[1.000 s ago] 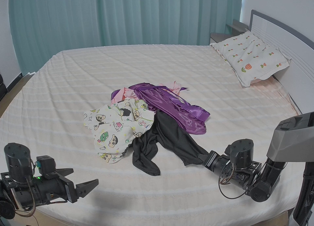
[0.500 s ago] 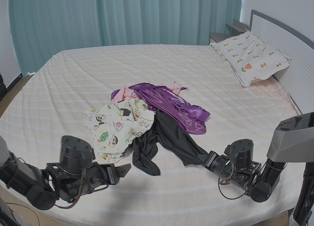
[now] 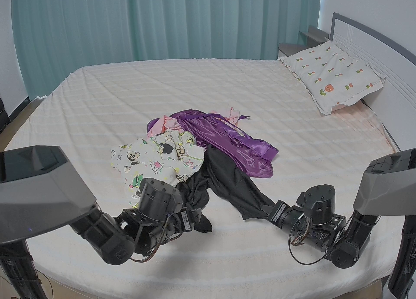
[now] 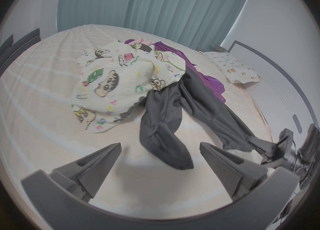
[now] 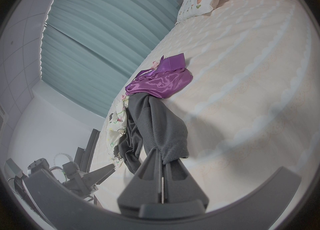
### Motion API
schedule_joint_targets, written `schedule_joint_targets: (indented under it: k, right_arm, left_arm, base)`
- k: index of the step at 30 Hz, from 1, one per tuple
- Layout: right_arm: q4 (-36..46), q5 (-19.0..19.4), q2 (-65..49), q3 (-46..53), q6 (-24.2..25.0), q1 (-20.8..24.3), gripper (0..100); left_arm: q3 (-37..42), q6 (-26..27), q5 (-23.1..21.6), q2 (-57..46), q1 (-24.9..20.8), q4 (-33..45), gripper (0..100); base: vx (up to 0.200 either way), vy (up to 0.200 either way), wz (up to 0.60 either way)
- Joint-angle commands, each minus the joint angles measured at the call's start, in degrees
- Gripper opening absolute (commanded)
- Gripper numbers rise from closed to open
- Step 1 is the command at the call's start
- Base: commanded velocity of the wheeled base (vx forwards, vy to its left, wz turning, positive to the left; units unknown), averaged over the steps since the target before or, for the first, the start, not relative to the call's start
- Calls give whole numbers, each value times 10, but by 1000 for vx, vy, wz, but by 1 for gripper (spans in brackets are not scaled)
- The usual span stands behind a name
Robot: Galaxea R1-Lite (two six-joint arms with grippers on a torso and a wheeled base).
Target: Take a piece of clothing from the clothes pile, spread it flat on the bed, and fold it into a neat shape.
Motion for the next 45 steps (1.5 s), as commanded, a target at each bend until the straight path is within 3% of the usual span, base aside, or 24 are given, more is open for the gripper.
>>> schedule_joint_targets:
  k: [1, 5, 22, 23, 32, 33, 38, 41, 45]
  right_arm:
    - [-1, 0, 0, 0, 1, 4, 0]
    - [-1, 0, 1, 0, 1, 4, 0]
    - [-1, -1, 2, 0, 0, 4, 0]
    - [-1, -1, 1, 0, 0, 4, 0]
    - [-3, -1, -4, -1, 1, 4, 0]
    - [-10, -2, -6, -1, 1, 2, 0]
    - [-67, -7, -31, 19, 0, 4, 0]
    - [-119, -12, -50, 21, -5, 0, 0]
    - [-118, -13, -112, -6, -28, -16, 0]
  left_arm:
    - [-62, -4, 6, 74, -1, 2, 100]
    - [-106, -4, 34, 121, -1, 3, 100]
    - [-165, -4, 37, 160, 17, -6, 100]
    - [-165, -4, 37, 162, 18, -6, 0]
    - [-151, -24, 39, 126, 18, -9, 0]
    - [-134, -52, 39, 96, 17, -7, 0]
    - [-85, -71, 39, -18, 18, -9, 0]
    - [-83, -87, 39, -87, 24, -11, 0]
    - [-91, -88, 38, -164, 40, -11, 0]
  base:
    - [0, 0, 0]
    - [0, 0, 0]
    - [0, 0, 0]
    - [0, 0, 0]
    - [0, 0, 0]
    - [0, 0, 0]
    - [0, 0, 0]
    - [0, 0, 0]
    - [0, 0, 0]
